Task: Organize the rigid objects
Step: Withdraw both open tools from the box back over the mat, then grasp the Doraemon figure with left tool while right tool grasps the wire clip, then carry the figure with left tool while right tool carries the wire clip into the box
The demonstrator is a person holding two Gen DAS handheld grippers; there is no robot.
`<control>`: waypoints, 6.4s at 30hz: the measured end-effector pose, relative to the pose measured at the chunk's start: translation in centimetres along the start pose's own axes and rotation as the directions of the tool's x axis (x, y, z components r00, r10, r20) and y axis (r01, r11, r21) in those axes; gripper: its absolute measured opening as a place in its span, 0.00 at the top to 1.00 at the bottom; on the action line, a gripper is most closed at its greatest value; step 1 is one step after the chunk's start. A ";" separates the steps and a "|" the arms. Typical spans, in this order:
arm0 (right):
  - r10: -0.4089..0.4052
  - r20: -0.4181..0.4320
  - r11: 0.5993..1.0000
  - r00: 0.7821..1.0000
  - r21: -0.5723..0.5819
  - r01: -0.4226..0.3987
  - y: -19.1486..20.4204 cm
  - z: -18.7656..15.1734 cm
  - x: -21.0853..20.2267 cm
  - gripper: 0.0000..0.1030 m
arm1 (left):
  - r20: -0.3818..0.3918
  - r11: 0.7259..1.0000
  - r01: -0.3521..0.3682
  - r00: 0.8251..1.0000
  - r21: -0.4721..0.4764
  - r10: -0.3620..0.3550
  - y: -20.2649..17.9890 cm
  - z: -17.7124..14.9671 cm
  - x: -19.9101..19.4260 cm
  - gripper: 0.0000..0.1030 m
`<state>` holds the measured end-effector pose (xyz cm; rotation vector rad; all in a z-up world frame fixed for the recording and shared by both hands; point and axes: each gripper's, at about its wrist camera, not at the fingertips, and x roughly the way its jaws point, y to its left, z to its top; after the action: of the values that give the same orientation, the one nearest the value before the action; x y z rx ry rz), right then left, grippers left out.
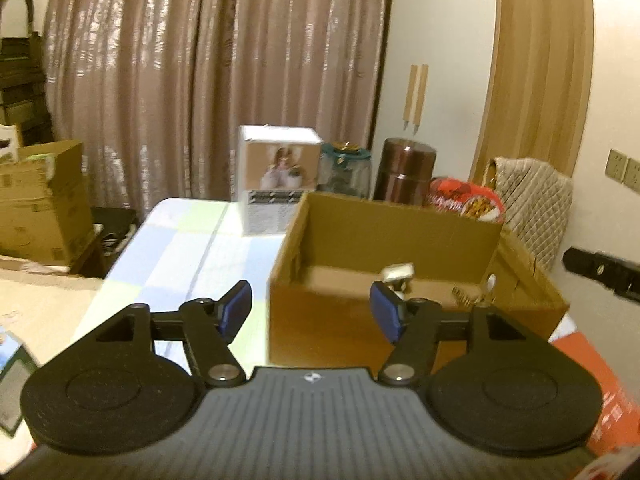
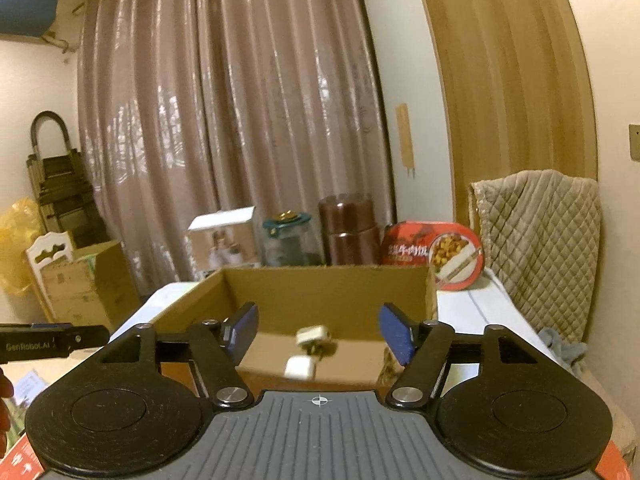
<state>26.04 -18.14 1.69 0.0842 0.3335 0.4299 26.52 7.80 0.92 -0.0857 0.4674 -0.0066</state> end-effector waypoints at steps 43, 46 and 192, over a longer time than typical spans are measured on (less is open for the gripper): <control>0.089 -0.363 0.986 0.927 -0.102 -0.135 10.9 -15.6 1.7 0.19 | -0.277 0.993 0.011 0.961 0.115 0.022 6.2 -11.0 -0.1 0.18; 0.091 -0.382 0.987 0.920 -0.092 -0.135 11.1 -16.2 2.6 0.20 | -0.279 0.995 0.011 0.960 0.103 0.019 6.5 -10.9 0.1 0.18; -0.076 -0.244 0.997 0.967 -0.029 0.071 -1.6 0.0 13.7 0.53 | -0.168 0.987 0.144 0.977 0.069 -0.131 -2.2 4.3 14.1 0.61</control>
<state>38.40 -13.81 -2.70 -0.0018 0.5736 0.3702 41.02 5.58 -1.43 -0.0382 0.6240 -0.1694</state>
